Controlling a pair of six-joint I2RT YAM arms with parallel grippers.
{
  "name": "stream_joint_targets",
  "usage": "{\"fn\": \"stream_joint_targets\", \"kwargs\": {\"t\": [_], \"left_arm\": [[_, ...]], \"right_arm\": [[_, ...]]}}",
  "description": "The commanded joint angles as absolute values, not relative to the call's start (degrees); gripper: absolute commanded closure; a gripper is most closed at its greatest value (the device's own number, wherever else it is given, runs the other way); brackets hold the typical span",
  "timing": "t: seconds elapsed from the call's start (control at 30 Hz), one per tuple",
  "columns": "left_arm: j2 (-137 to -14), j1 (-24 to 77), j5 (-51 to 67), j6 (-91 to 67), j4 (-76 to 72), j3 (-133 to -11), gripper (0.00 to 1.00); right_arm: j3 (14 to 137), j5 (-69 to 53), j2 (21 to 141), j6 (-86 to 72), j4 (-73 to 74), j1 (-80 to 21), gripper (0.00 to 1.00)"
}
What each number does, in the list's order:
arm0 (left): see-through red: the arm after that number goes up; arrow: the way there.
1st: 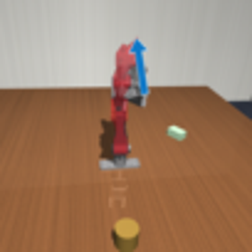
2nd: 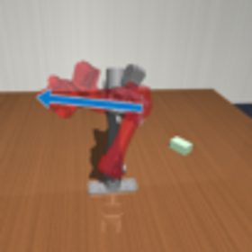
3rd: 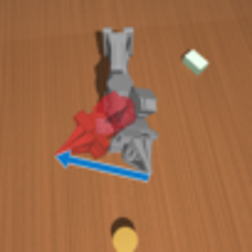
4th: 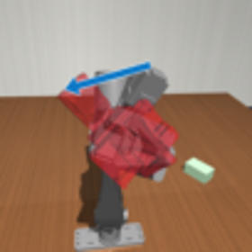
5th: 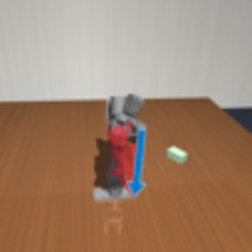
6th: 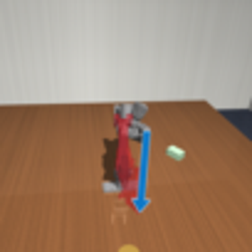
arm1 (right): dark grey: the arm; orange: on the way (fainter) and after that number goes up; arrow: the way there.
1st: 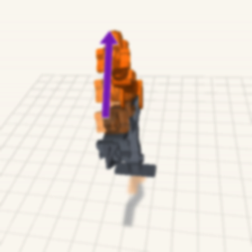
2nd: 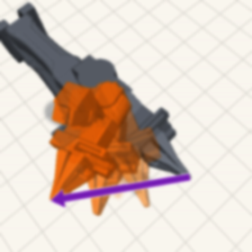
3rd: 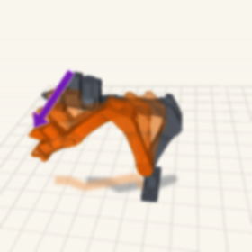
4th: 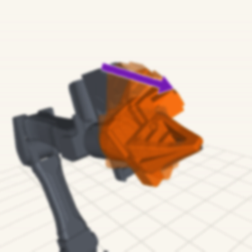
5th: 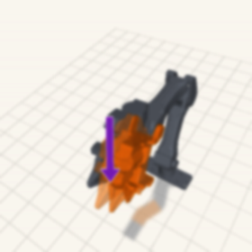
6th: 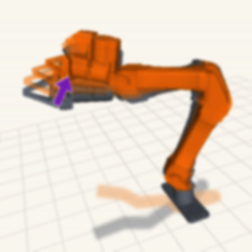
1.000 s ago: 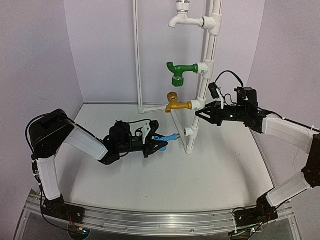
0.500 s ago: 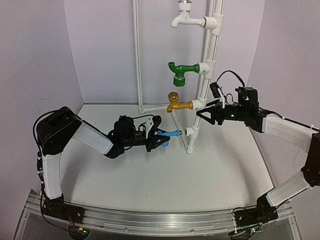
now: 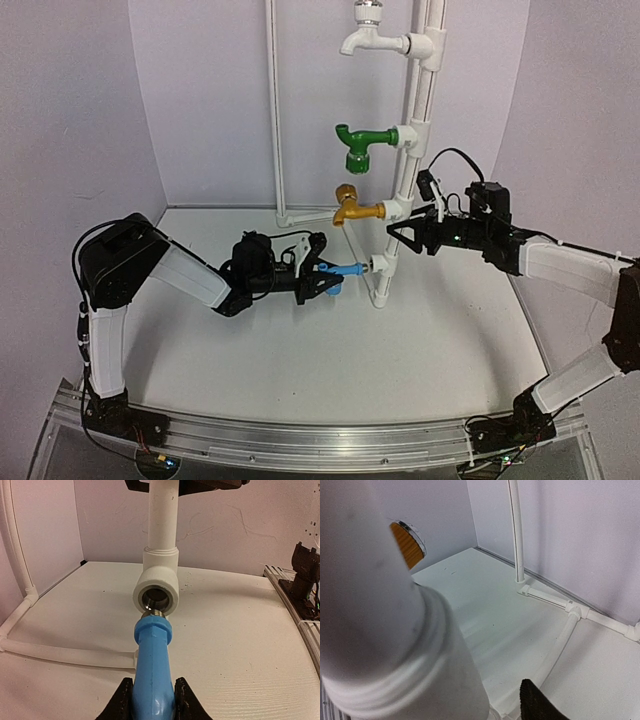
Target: Install the water faucets
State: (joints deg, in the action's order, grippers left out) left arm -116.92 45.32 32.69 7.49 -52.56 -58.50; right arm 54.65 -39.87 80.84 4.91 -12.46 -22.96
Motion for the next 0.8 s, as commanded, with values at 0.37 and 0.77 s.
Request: {"fn": "stream_joint_targets", "kwargs": {"t": [0.37, 0.77], "left_arm": [[-117.0, 45.4, 34.4, 8.7, -54.0, -63.0, 1.00], [-121.8, 45.4, 33.9, 8.9, -54.9, -68.4, 1.00]], "right_arm": [[54.9, -40.8, 78.8, 6.8, -14.7, -18.5, 0.76], [55.5, -44.3, 79.5, 6.2, -13.8, -17.9, 0.46]]}}
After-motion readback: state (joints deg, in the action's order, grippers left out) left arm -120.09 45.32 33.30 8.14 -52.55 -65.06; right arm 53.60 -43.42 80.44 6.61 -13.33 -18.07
